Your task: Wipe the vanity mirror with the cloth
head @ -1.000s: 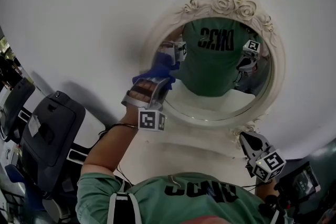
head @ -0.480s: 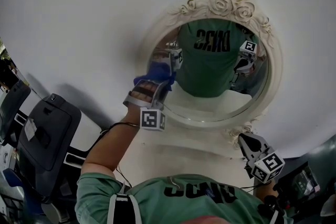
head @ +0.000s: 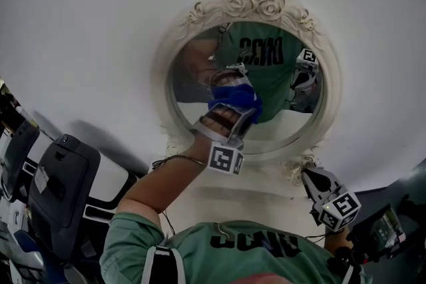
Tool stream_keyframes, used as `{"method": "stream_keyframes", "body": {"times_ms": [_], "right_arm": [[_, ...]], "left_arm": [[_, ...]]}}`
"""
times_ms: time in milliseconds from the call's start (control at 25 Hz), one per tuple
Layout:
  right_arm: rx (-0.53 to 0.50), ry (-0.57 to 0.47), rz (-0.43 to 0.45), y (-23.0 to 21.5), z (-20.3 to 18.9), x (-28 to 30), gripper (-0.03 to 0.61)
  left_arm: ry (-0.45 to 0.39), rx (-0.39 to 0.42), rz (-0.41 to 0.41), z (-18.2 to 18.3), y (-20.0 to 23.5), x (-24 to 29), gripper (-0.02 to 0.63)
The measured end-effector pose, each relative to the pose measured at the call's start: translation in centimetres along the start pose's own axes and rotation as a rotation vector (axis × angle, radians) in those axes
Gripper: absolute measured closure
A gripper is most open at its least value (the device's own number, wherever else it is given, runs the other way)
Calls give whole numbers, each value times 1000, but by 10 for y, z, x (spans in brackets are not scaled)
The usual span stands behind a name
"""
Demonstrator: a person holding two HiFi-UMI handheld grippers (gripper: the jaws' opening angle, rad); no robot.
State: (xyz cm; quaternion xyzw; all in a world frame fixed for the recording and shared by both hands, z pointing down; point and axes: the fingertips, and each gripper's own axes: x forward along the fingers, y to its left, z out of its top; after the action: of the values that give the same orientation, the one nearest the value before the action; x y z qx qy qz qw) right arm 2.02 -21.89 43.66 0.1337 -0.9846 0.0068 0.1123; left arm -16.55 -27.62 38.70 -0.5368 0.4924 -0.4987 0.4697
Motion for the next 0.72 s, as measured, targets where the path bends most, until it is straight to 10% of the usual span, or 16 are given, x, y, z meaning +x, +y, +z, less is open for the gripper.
{"method": "stream_keyframes", "body": {"times_ms": [400, 720], "right_arm": [[68, -55, -91, -37, -22, -40, 566], [80, -72, -91, -39, -21, -48, 566]], "left_arm": [[-271, 110, -76, 165, -12, 80, 554], [-284, 86, -82, 167, -9, 70, 554]]}}
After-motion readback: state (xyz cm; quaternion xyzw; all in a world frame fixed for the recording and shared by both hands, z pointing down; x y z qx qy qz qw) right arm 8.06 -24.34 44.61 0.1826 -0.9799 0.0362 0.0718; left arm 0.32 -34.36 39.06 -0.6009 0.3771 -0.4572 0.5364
